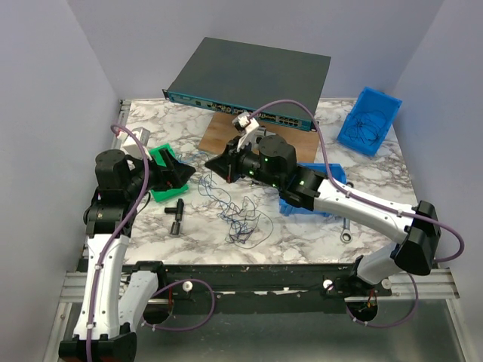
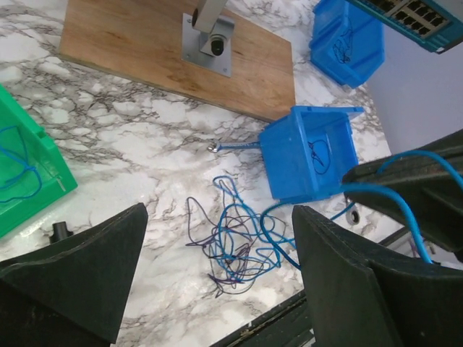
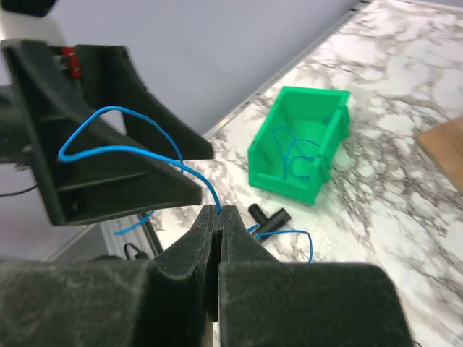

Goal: Untangle the cables
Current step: Untie the cable.

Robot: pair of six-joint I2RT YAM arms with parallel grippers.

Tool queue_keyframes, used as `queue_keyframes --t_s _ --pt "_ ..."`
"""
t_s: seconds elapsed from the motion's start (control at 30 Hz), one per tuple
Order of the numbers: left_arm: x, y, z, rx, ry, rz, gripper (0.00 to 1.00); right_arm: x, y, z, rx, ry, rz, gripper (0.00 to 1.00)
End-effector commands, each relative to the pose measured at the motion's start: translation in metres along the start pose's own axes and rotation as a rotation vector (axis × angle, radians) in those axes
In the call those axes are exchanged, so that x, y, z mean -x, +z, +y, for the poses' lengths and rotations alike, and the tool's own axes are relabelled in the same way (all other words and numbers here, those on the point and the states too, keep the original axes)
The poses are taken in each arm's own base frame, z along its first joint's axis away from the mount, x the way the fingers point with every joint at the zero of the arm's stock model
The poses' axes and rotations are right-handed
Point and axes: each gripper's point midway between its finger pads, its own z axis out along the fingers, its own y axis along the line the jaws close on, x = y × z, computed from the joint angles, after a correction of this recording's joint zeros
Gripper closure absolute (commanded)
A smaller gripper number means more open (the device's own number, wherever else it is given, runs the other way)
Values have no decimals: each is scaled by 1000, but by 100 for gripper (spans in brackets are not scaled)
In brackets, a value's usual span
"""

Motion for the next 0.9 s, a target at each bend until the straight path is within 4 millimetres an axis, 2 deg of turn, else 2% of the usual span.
queue_keyframes --t_s 0.0,0.03,0.17,0.33,0.5,0.67,0.77,0.87 --pt "-1 -5 16 85 24 -16 9 23 -10 -25 -184 42 -75 99" --pt "-1 -6 18 102 23 -20 2 24 -12 -28 -200 44 -83 99" --pt "4 -13 17 113 56 -75 1 26 -18 -47 -290 59 -111 99" --pt "4 -16 13 93 87 -71 2 19 -22 -78 -421 93 -78 99" --pt "-9 -13 -14 -96 159 -30 11 16 -15 -66 -331 96 -47 99" --pt "-15 -11 -52 -276 284 -50 17 17 -7 -34 -164 96 -4 99" --pt "-11 -3 -60 -295 296 -60 18 18 -5 -18 -83 111 23 99" --pt "-9 5 -66 -307 293 -47 25 20 -5 -6 -30 127 37 99"
